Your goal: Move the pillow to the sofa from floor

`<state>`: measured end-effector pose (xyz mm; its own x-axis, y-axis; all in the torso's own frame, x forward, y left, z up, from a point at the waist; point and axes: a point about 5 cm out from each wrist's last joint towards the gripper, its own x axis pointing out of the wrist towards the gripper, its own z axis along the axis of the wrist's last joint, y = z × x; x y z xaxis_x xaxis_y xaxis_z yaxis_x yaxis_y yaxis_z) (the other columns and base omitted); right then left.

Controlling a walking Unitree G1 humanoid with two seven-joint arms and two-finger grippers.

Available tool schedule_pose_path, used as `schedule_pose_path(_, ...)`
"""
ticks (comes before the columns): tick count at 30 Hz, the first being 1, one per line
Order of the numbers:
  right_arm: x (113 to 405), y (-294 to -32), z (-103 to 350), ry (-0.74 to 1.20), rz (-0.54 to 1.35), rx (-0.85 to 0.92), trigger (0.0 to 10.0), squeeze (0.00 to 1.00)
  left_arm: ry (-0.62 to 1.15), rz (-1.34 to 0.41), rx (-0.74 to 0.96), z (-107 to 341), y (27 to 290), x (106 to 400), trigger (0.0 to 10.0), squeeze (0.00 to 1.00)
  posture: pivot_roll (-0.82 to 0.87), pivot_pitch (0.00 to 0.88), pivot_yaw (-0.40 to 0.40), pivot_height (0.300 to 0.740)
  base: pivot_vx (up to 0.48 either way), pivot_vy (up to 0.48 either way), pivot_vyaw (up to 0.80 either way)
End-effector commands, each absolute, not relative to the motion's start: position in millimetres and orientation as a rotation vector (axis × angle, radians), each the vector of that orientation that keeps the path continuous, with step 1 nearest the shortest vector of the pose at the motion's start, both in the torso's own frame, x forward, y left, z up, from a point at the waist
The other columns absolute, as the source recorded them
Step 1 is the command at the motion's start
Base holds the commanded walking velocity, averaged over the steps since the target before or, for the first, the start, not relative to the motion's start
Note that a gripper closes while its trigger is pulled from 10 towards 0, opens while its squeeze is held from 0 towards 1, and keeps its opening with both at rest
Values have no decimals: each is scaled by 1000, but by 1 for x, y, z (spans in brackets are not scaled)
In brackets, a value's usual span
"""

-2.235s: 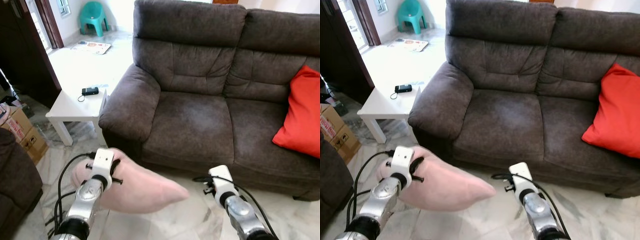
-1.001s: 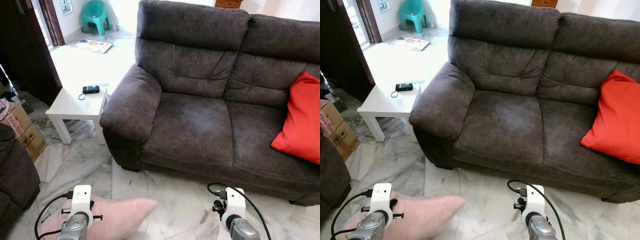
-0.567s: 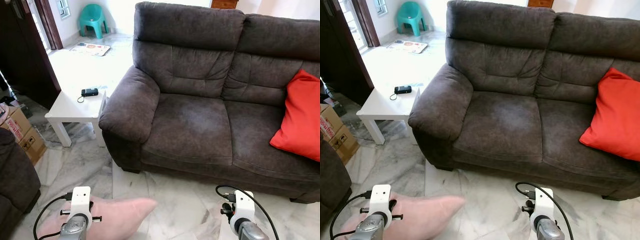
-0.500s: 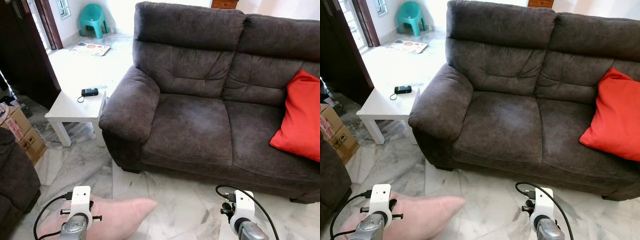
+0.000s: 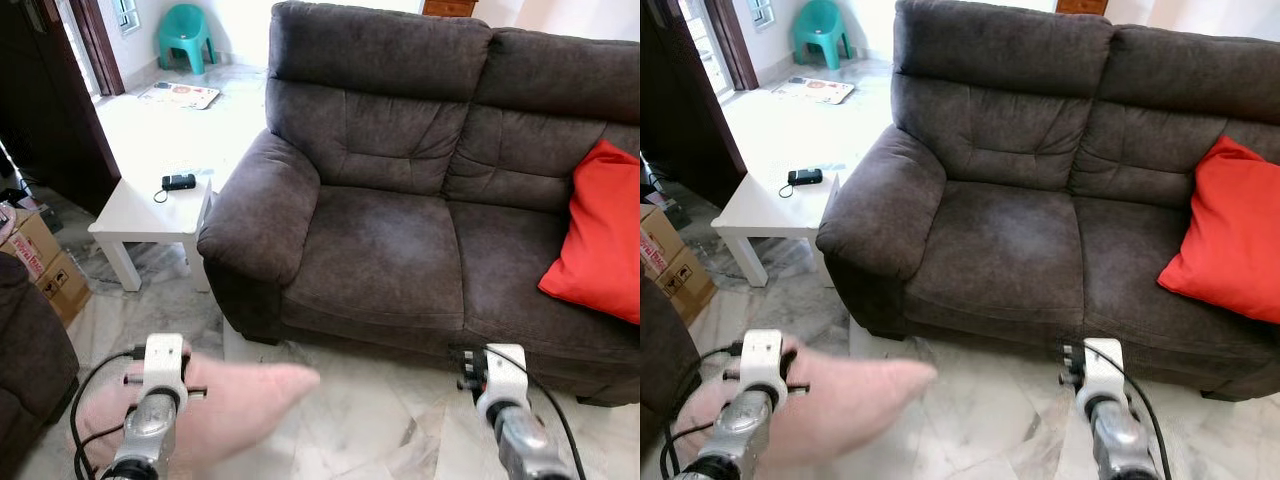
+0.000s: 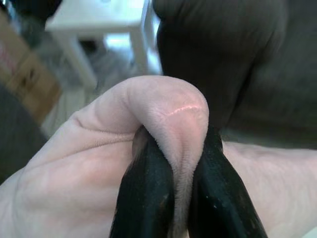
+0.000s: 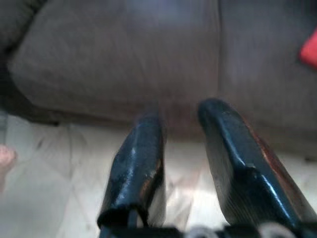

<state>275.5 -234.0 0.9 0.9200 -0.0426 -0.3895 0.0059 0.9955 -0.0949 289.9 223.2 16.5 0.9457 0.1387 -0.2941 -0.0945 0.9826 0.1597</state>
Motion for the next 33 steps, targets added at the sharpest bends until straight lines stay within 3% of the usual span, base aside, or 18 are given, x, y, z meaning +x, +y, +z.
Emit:
schedule_pose_path(1,291,-228,17,323,29,-134,10000,0,140,46,163,49,212,312,10000,0,98,0,-99,740,0,0,0)
schedule_pose_path(9,320,-202,52,199,293,-278,10000,0,68,-162,136,79,192,330,10000,0,107,0,-105,740,0,0,0)
schedule_pose_path(13,322,-197,58,196,416,-404,10000,0,36,-255,136,93,180,335,10000,0,102,0,-99,740,0,0,0)
schedule_pose_path(19,318,-195,57,204,491,-440,10000,0,18,-370,117,105,162,338,10000,0,87,0,-88,740,0,0,0)
schedule_pose_path(21,315,-195,54,219,511,-441,10000,51,15,-390,117,107,158,339,10000,0,86,0,-87,740,0,0,0)
schedule_pose_path(22,313,-195,51,236,525,-436,10000,898,11,-403,117,109,156,339,10000,0,88,0,-88,740,0,0,0)
schedule_pose_path(23,310,-195,47,254,551,-440,10000,1000,8,-414,116,111,153,340,10000,0,88,0,-87,740,0,0,0)
schedule_pose_path(33,275,-197,5,517,766,-610,10000,1000,-30,-501,86,128,129,340,10000,0,87,0,-93,740,0,0,0)
